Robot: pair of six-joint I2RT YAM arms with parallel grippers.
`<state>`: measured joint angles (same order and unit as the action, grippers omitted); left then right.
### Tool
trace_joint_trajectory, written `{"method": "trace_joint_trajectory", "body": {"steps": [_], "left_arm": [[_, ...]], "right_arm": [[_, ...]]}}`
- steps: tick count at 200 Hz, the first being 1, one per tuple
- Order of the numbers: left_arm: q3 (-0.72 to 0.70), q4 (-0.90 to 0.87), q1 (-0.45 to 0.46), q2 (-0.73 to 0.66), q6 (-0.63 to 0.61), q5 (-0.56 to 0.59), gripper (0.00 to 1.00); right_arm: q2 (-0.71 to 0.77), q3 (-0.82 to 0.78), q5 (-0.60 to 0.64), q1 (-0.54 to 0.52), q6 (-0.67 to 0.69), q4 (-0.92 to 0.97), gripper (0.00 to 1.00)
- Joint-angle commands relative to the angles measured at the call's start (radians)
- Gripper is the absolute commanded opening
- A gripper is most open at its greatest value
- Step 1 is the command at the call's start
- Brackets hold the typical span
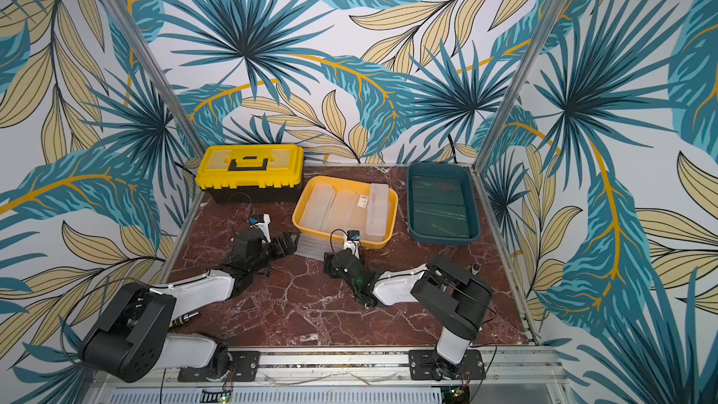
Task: Place the pencil cases by color into the storage box
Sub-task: Pick up the pencil case from the center of the board.
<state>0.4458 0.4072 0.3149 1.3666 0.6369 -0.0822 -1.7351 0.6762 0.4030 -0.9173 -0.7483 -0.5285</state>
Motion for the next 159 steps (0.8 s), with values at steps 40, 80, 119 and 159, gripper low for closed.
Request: {"method": "trace_joint_trajectory", "body": {"steps": [40, 80, 119, 159], "left_arm": [[-0.002, 0.025, -0.007, 0.022, -0.005, 0.030, 0.99], [0.018, 0.056, -0.007, 0.075, 0.008, 0.022, 1.00], [0.043, 0.071, -0.008, 0.125, 0.012, 0.018, 1.00], [0.051, 0.091, -0.008, 0.155, 0.009, 0.019, 1.00]], "right_arm": [[-0.081, 0.040, -0.036, -0.003, -0.011, -0.022, 0.85], [-0.132, 0.073, -0.050, 0.001, 0.012, -0.032, 0.85], [-0.154, 0.074, -0.074, 0.019, 0.012, -0.062, 0.85], [-0.179, 0.097, -0.132, 0.026, 0.029, -0.075, 0.85]]}}
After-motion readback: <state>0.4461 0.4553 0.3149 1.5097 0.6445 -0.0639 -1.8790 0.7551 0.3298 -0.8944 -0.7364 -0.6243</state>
